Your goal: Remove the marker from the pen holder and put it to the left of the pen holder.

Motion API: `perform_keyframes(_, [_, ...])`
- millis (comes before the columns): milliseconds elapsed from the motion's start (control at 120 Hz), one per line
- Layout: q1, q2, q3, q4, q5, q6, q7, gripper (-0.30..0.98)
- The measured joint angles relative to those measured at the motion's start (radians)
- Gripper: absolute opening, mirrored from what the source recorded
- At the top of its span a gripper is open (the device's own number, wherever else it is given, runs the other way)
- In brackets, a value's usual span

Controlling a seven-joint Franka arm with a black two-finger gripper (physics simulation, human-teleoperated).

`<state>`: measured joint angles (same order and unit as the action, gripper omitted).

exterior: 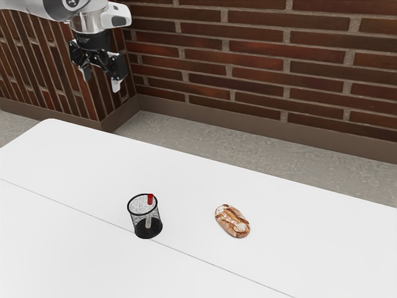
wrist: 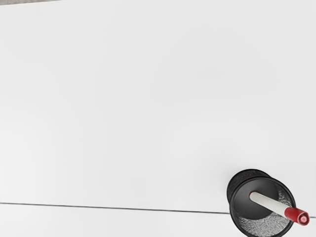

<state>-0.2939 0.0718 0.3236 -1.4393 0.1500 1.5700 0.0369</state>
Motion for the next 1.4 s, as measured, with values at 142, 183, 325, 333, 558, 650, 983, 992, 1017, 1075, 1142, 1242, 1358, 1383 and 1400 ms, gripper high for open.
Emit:
perform_keyframes(142, [0.002,0.001,0.000,0.000,0.000,0.000,0.003,0.69])
perform_keyframes(183, [0.002,0.001,0.000,0.000,0.000,0.000,0.004,0.69])
perform_keyframes(325, [-0.015,-0.027,-0.017,0.005,-0.039,-0.027,0.087,0.69])
perform_keyframes(333, [-0.024,-0.027,-0.018,0.004,-0.039,-0.029,0.101,0.69])
perform_keyframes(558, [-0.598,-0.052,0.010,-0.508,0.055,0.112,0.445,0.68])
perform_keyframes(650, [-0.834,-0.053,0.037,-0.583,0.063,0.211,0.558,0.68])
perform_keyframes(983, [-0.353,0.223,0.036,-0.370,-0.009,0.484,0.876,0.68])
perform_keyframes(992, [-0.343,0.227,0.036,-0.365,-0.012,0.488,0.883,0.68])
perform_keyframes(1017, [-0.318,0.240,0.035,-0.355,-0.023,0.499,0.902,0.68])
perform_keyframes(1075, [-0.279,0.251,0.038,-0.355,-0.044,0.519,0.948,0.68])
perform_keyframes(1142, [-0.269,0.221,0.046,-0.414,-0.057,0.536,0.996,0.67])
perform_keyframes(1242, [-0.271,0.123,0.057,-0.534,-0.061,0.556,1.058,0.66])
perform_keyframes(1358, [-0.274,0.086,0.077,-0.581,-0.060,0.570,1.119,0.65])
perform_keyframes(1383, [-0.274,0.085,0.083,-0.586,-0.059,0.572,1.130,0.64])
perform_keyframes(1400, [-0.275,0.085,0.088,-0.589,-0.058,0.573,1.137,0.64])
